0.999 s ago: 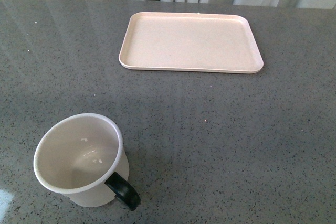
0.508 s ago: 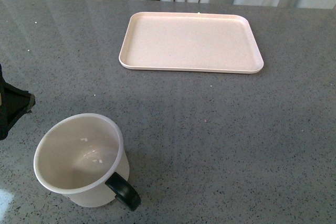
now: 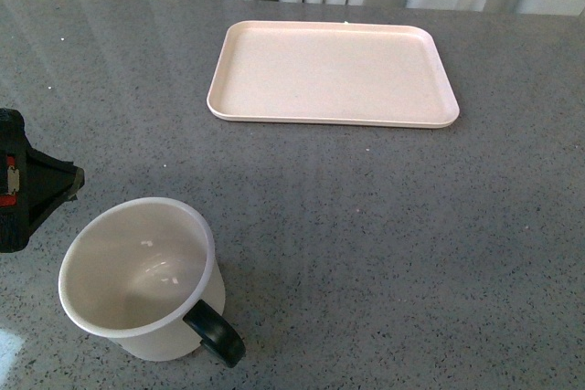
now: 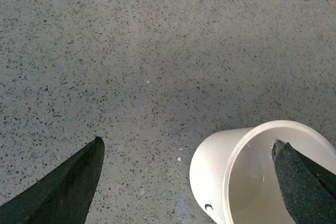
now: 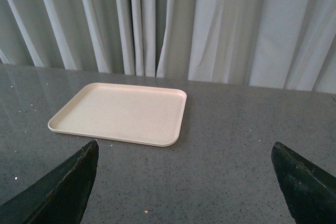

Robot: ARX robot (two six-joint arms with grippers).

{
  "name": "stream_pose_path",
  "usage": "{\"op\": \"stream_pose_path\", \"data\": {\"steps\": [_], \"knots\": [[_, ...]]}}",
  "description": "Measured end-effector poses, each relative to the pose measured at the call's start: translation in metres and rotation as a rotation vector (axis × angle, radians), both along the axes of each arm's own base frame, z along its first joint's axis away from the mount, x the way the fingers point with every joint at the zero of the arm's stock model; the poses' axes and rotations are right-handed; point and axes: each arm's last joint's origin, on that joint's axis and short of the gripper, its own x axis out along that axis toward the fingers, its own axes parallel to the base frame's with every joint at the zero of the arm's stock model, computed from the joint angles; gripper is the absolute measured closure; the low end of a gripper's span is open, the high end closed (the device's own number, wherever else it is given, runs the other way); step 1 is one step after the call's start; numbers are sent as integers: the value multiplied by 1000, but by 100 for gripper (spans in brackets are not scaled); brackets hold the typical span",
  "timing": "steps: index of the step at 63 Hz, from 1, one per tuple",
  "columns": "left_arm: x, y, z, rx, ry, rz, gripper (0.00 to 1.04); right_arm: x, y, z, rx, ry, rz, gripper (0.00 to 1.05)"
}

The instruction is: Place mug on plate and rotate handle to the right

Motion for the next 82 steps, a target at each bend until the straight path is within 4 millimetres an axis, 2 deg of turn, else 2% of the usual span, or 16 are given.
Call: {"op": "stream_pose_path", "data": {"steps": [77,82], "knots": [[14,-3,-22,68,94,-245,9,0,0,0,0,0,0,9],[16,-3,-24,73,97,-252,12,0,0,0,0,0,0,9]]}}
